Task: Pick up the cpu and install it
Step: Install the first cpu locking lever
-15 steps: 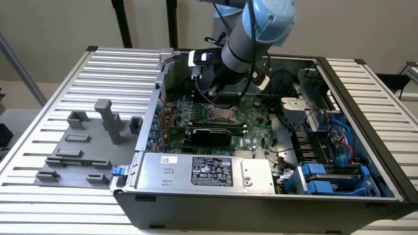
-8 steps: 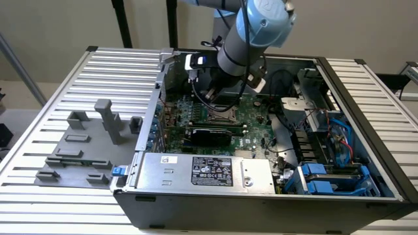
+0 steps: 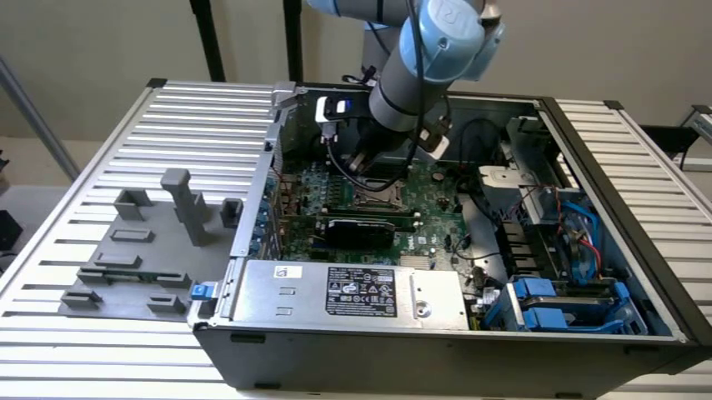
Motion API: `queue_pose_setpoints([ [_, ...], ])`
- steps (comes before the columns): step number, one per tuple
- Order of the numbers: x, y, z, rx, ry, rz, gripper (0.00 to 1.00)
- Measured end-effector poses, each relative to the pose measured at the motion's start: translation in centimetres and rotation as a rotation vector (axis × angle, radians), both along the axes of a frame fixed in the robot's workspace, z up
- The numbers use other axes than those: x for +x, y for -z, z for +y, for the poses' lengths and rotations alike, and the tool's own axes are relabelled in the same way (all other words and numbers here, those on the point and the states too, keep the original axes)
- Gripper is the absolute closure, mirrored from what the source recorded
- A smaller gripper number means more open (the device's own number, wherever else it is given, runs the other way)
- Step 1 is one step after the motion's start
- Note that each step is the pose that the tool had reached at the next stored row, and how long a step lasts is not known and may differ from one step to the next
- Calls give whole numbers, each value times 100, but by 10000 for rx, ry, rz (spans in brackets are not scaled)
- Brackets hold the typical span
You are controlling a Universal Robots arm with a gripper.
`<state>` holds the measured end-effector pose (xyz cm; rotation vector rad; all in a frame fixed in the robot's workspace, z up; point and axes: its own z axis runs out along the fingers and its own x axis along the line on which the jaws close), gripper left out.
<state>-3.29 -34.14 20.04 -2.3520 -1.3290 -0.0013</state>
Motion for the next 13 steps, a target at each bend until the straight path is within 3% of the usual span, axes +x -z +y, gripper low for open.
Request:
queue_pose_setpoints([
  [1,0,1,2,-75,0,1,89],
  [4,3,1,3,-198,-1,12,89],
  [8,43,17,5,-214,0,33,89],
  [13,165,45,13,-217,-2,102,89],
])
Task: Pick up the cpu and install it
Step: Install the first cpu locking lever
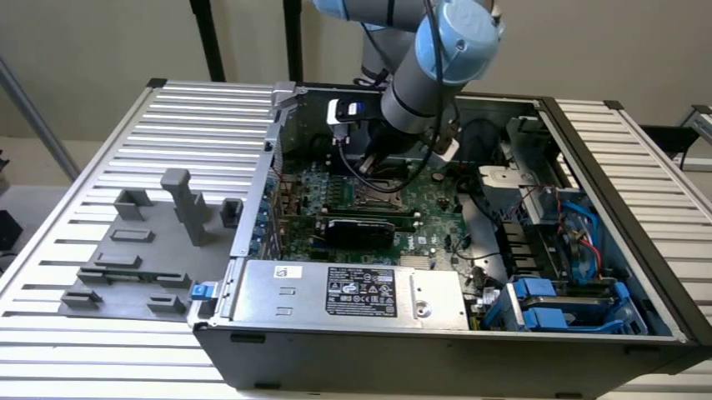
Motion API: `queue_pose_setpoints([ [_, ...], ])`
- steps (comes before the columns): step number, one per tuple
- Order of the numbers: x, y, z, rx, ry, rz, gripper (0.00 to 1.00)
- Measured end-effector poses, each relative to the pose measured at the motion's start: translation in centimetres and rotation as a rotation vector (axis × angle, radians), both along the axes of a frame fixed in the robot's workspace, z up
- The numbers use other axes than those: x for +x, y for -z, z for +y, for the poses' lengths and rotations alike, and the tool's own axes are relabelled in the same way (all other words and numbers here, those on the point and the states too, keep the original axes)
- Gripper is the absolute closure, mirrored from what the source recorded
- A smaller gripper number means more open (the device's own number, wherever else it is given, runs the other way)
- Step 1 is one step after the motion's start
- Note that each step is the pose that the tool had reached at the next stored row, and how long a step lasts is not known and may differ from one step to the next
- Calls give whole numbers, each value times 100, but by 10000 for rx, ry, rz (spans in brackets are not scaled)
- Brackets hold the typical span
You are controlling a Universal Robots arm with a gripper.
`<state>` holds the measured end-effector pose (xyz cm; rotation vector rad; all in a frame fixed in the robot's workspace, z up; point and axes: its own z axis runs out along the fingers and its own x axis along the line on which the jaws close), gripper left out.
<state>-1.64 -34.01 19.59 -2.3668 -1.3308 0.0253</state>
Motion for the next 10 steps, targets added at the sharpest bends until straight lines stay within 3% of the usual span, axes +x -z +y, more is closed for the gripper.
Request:
queue_pose_setpoints([
  [7,44,22,53,-17,-1,79,89],
  [10,57,18,52,-46,0,171,89],
])
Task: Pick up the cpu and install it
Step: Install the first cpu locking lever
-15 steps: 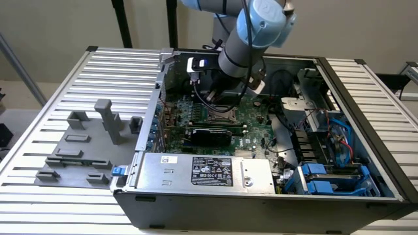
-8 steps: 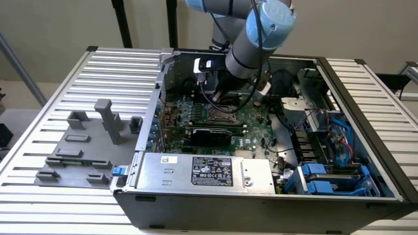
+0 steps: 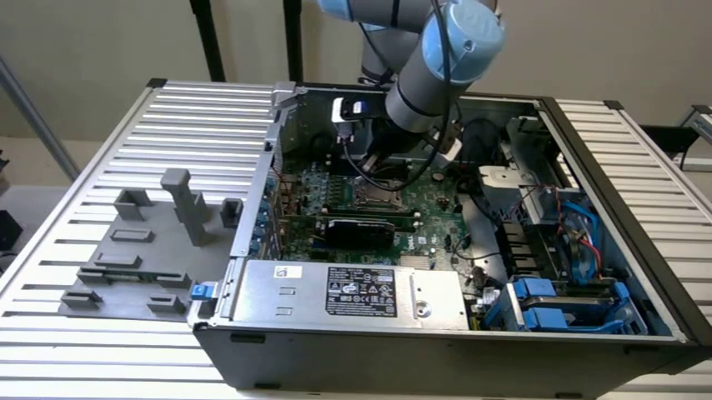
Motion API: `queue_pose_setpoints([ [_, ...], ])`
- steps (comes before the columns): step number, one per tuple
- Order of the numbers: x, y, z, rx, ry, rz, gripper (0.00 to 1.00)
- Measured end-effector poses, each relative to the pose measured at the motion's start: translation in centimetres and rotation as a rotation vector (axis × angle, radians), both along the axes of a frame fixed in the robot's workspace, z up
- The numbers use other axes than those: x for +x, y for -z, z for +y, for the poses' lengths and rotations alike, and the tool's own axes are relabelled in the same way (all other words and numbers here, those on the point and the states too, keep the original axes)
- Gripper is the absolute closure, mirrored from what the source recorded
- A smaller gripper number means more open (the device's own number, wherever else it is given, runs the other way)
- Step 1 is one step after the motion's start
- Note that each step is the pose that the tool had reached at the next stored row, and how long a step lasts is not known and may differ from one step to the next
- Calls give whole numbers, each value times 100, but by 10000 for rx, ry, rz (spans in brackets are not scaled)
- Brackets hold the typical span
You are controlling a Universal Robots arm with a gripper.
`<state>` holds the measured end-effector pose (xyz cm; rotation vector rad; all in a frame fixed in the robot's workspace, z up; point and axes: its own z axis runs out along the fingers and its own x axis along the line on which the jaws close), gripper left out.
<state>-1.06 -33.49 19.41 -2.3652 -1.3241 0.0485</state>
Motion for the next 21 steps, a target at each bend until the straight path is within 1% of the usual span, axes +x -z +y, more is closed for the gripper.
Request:
queue_pose_setpoints([
  [1,-1,-8,0,-3,1,22,89],
  [2,-1,-20,0,0,2,31,89],
  [5,-11,-63,-4,0,-1,35,89],
  [7,-46,-83,-9,-4,-5,36,89],
  [9,-78,-84,-20,-3,-8,34,89],
  [13,-81,-82,-55,-13,-8,42,89],
  [18,-77,-42,-58,-14,-10,43,89],
  [21,-39,-32,-55,-18,-8,50,89],
])
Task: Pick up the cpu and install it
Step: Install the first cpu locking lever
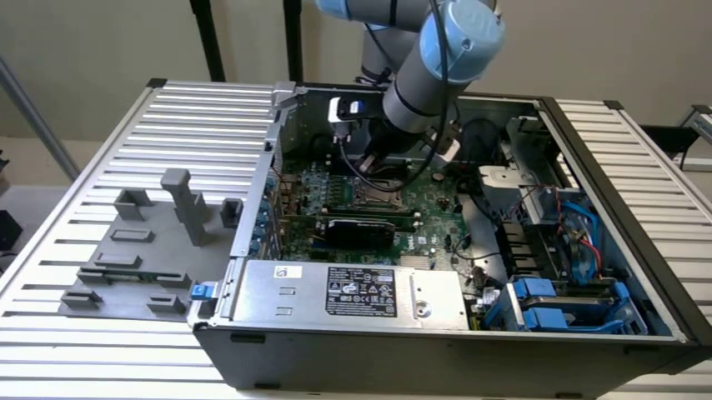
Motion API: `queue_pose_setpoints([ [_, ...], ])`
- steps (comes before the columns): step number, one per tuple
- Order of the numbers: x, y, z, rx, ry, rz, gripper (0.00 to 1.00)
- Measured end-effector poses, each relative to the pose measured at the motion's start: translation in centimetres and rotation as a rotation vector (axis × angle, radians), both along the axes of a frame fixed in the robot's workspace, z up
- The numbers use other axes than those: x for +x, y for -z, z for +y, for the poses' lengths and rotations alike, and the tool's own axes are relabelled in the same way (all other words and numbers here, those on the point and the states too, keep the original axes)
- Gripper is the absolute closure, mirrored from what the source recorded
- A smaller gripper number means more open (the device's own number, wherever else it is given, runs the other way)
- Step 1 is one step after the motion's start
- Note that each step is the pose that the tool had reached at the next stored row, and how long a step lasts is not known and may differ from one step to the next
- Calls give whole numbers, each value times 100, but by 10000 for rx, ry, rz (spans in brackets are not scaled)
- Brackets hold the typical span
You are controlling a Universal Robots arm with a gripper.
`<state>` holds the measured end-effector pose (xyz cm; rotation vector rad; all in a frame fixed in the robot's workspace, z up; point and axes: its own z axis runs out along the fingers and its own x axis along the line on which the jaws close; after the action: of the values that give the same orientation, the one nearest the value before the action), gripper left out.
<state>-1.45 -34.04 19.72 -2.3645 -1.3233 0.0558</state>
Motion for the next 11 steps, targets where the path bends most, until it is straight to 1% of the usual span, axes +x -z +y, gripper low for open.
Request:
queue_pose_setpoints([
  [6,112,15,11,0,0,26,89],
  [11,185,36,16,-13,0,37,89],
])
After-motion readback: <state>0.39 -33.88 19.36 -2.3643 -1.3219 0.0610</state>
